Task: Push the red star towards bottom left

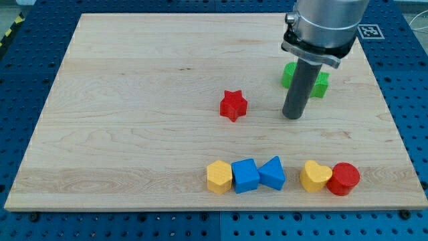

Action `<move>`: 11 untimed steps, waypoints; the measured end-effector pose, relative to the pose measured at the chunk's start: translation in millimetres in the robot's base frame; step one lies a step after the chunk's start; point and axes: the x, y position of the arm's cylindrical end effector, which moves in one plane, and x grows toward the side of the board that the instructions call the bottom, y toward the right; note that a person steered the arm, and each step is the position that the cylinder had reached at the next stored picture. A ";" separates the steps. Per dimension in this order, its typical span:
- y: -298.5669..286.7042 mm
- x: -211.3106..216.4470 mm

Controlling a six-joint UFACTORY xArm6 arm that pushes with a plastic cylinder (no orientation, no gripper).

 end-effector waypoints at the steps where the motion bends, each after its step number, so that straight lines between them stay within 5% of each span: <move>1: -25.7 -20.0; 4: -121.0 43.7; 8: -99.3 -14.4; 11: -184.3 57.7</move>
